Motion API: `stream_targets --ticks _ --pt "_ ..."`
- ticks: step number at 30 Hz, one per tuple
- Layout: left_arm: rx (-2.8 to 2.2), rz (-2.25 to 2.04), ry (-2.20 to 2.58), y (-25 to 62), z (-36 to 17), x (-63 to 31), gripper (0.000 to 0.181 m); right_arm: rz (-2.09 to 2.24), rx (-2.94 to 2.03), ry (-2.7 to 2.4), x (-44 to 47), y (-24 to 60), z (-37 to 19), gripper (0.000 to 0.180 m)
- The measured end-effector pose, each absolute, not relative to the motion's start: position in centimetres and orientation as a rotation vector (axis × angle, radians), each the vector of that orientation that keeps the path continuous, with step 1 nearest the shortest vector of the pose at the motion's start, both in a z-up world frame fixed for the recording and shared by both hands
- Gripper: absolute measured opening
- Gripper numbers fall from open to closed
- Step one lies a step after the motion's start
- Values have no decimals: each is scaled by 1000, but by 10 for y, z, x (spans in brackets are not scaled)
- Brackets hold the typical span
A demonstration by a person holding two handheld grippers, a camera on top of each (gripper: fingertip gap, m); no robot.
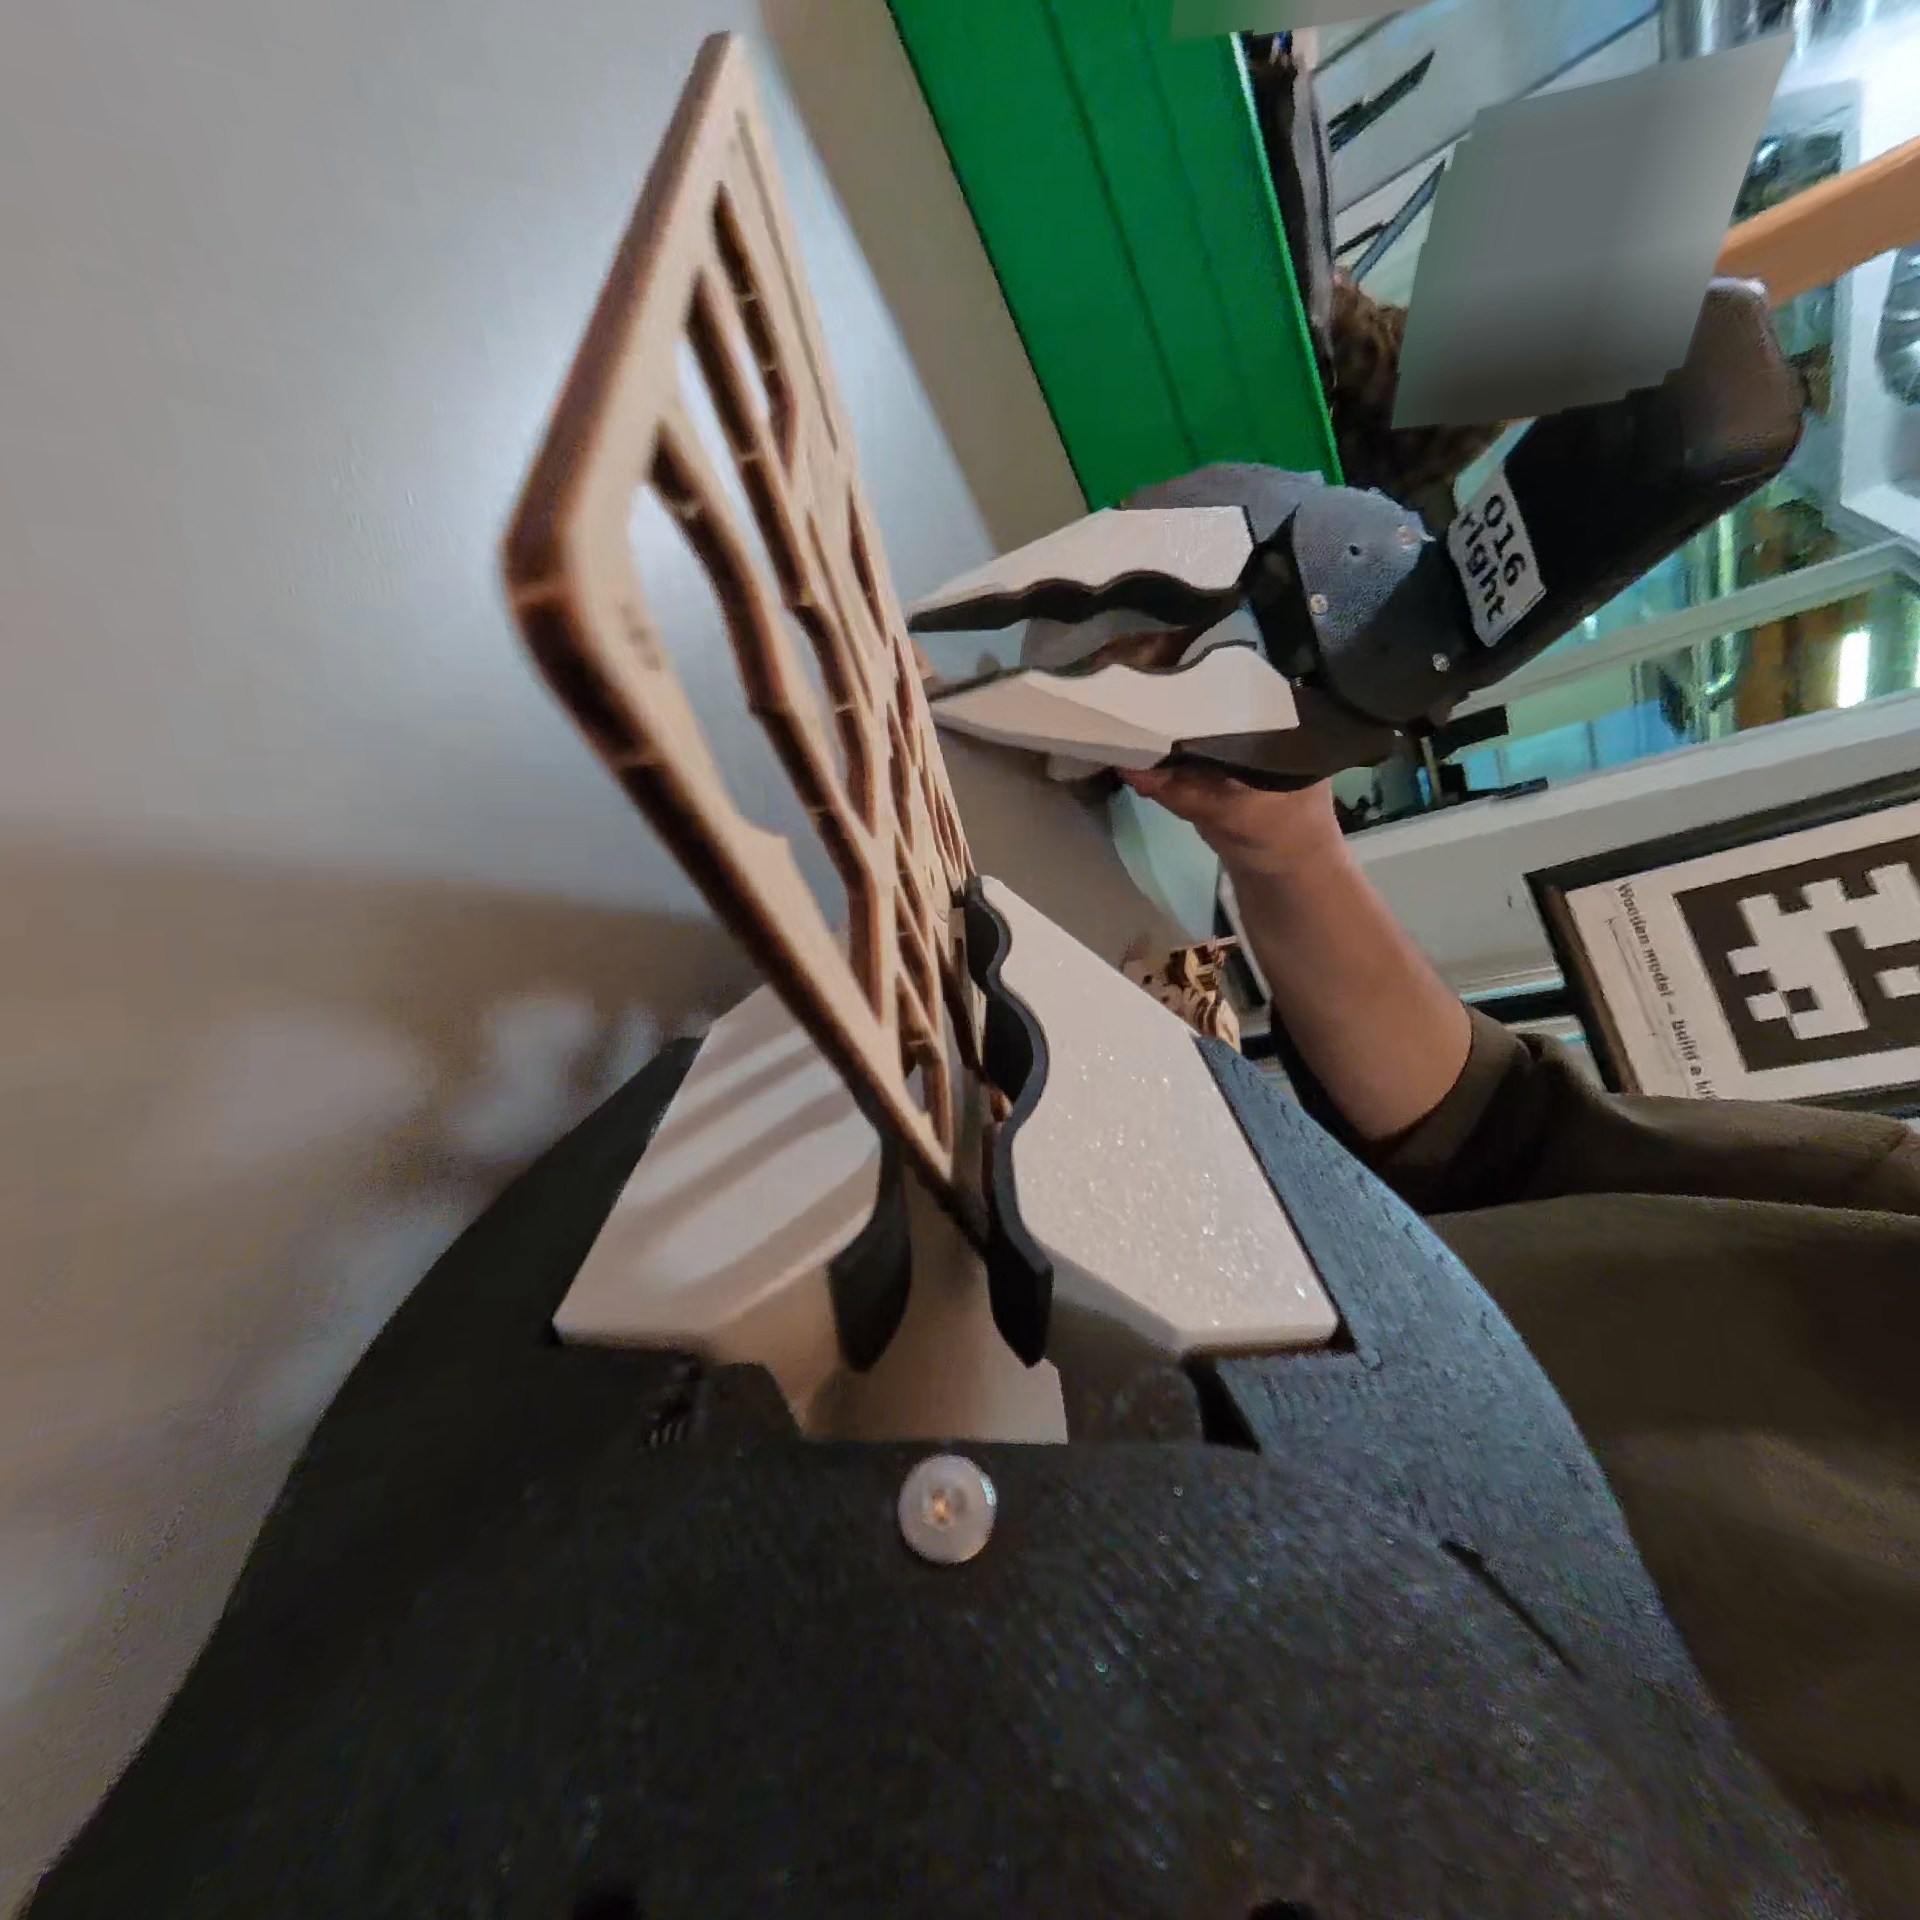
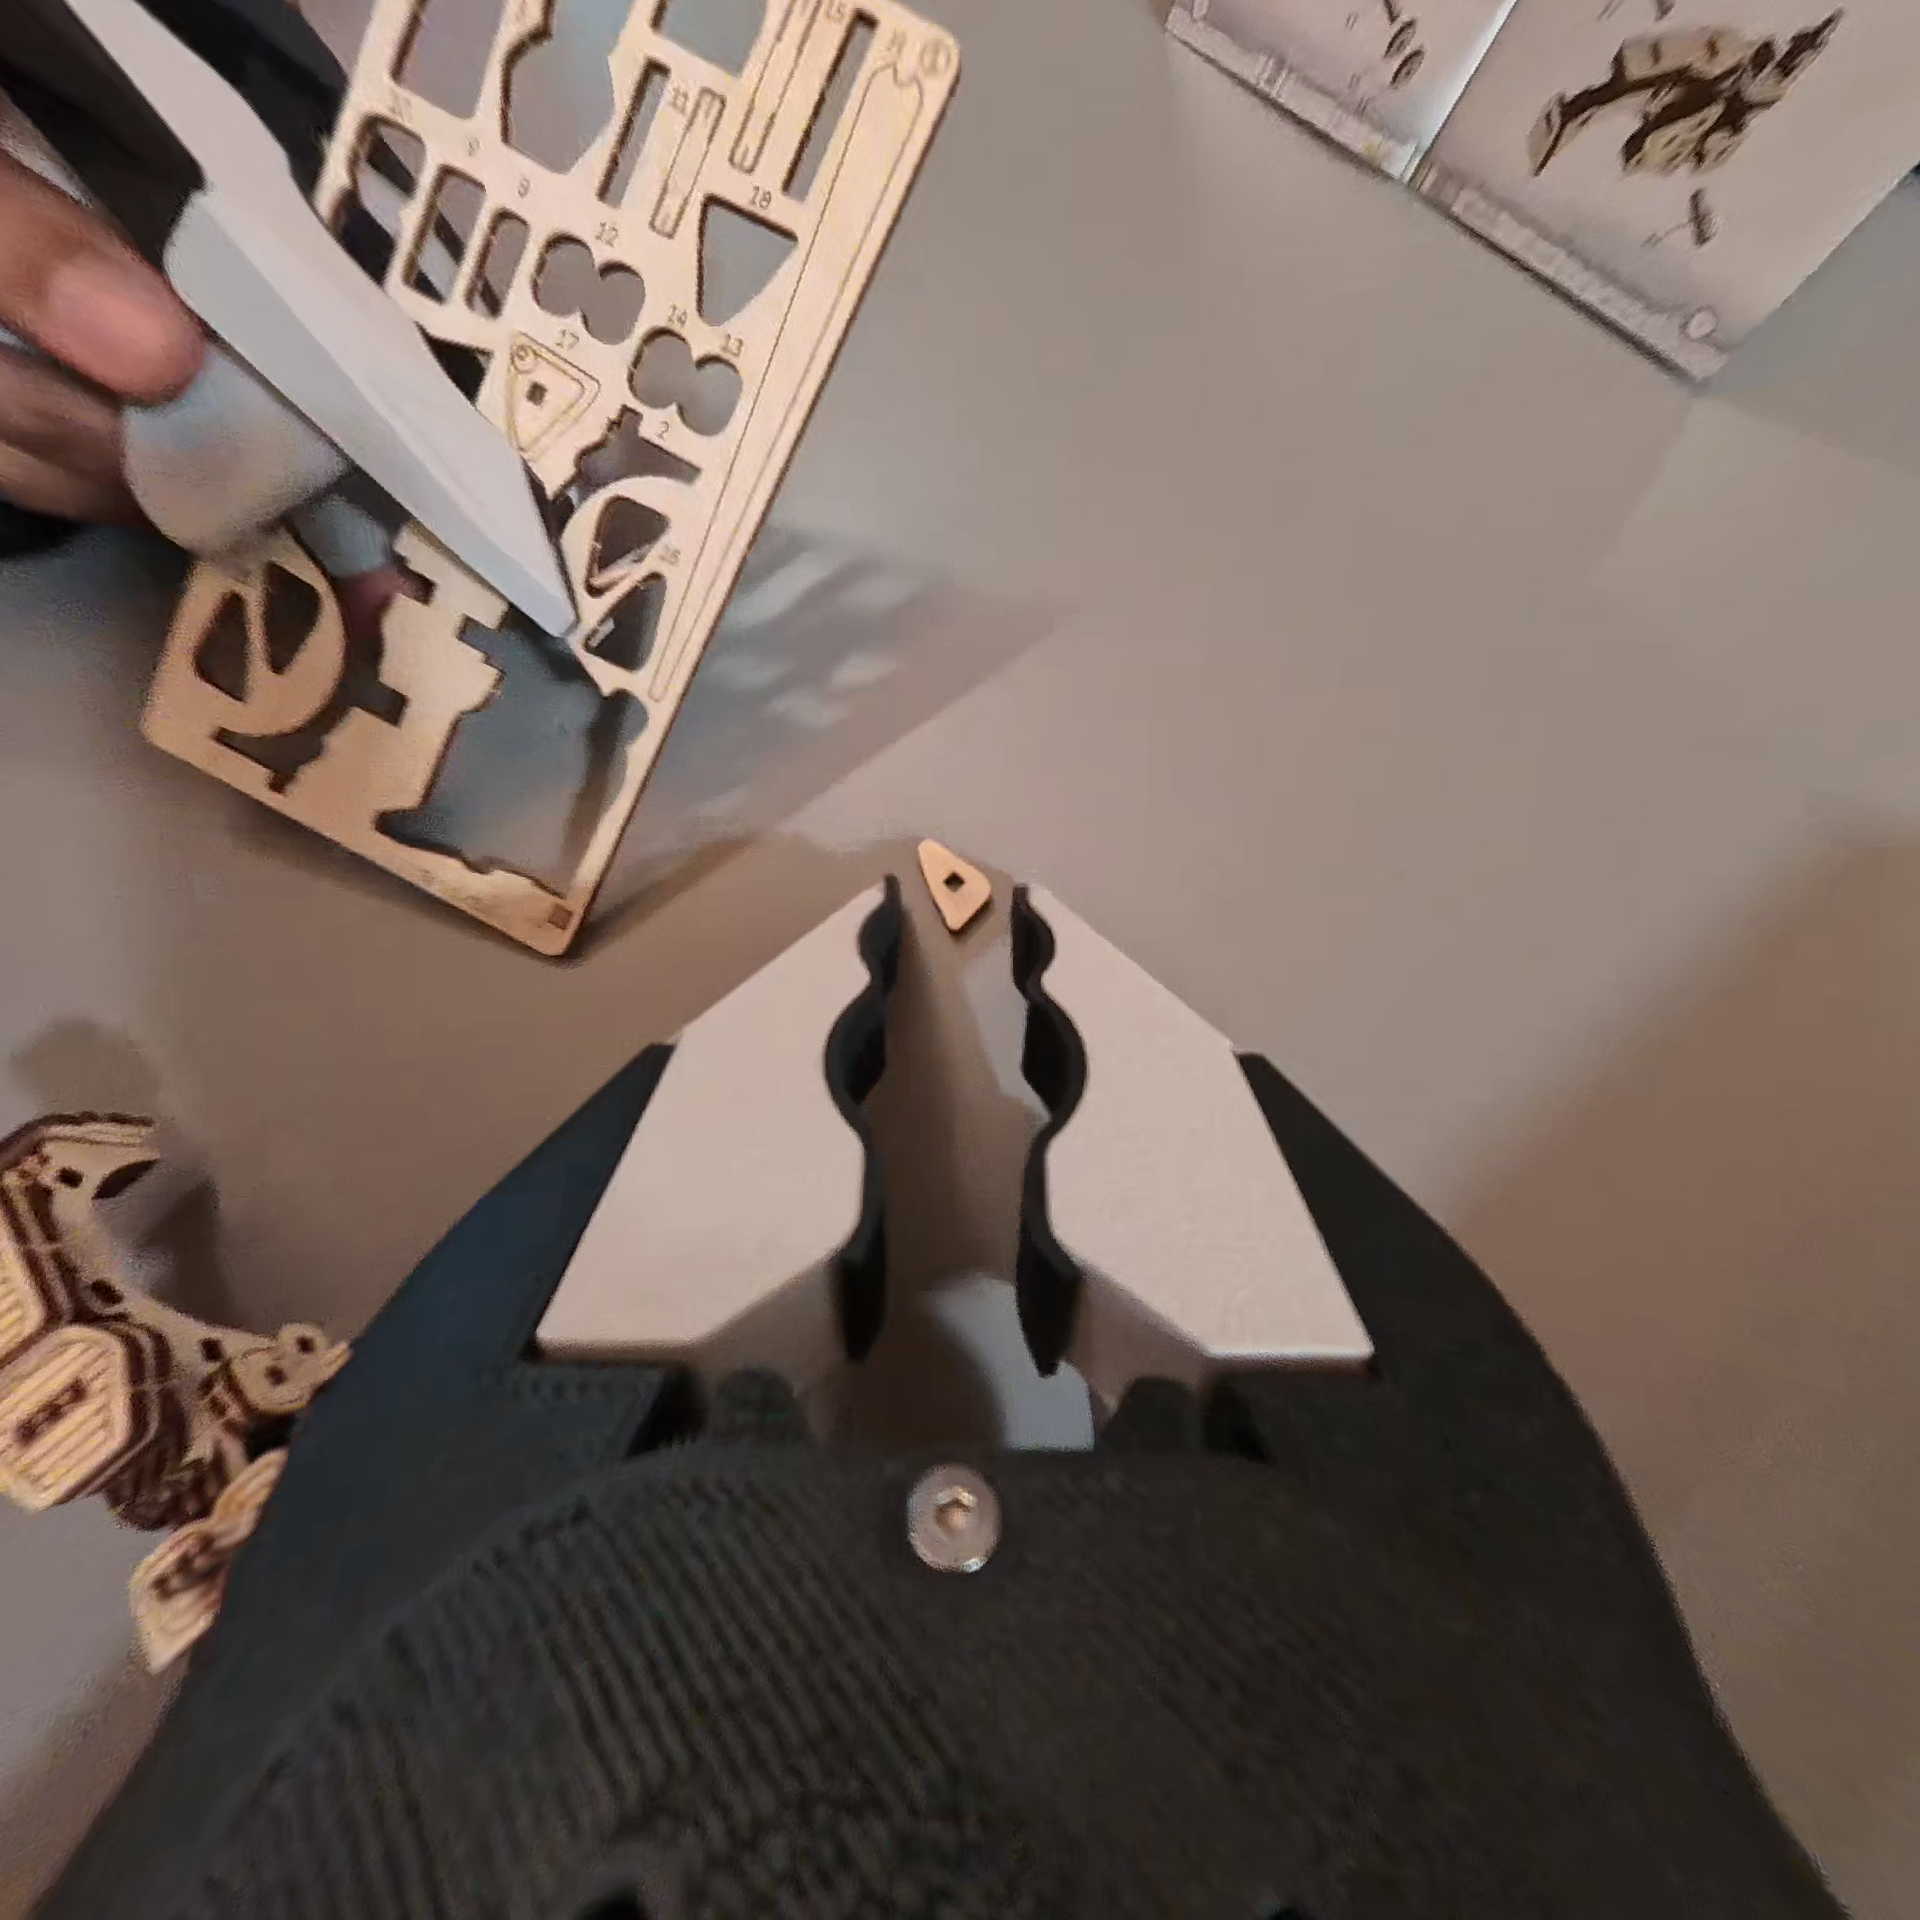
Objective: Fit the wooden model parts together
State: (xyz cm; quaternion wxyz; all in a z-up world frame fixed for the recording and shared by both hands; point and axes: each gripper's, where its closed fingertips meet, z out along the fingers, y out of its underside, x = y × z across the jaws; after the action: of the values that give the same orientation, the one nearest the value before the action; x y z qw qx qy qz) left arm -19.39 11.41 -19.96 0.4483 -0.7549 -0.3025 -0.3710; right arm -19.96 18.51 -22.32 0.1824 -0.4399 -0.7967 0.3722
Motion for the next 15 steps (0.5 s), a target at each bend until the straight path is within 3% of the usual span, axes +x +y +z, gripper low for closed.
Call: stream_targets --ticks 4,8,15 --pt "-1996 -797 -733 103 -203 -200 14 1010 -1200 -2248 -200 183 -224 9" --pt "-2052 -677 -766 92 -195 -212 88 1078 -1215 -2216 -202 184 -217 9" --pt "-2133 -396 -810 72 -188 -239 94 1700 -1193 -1879 -197 172 -136 8"
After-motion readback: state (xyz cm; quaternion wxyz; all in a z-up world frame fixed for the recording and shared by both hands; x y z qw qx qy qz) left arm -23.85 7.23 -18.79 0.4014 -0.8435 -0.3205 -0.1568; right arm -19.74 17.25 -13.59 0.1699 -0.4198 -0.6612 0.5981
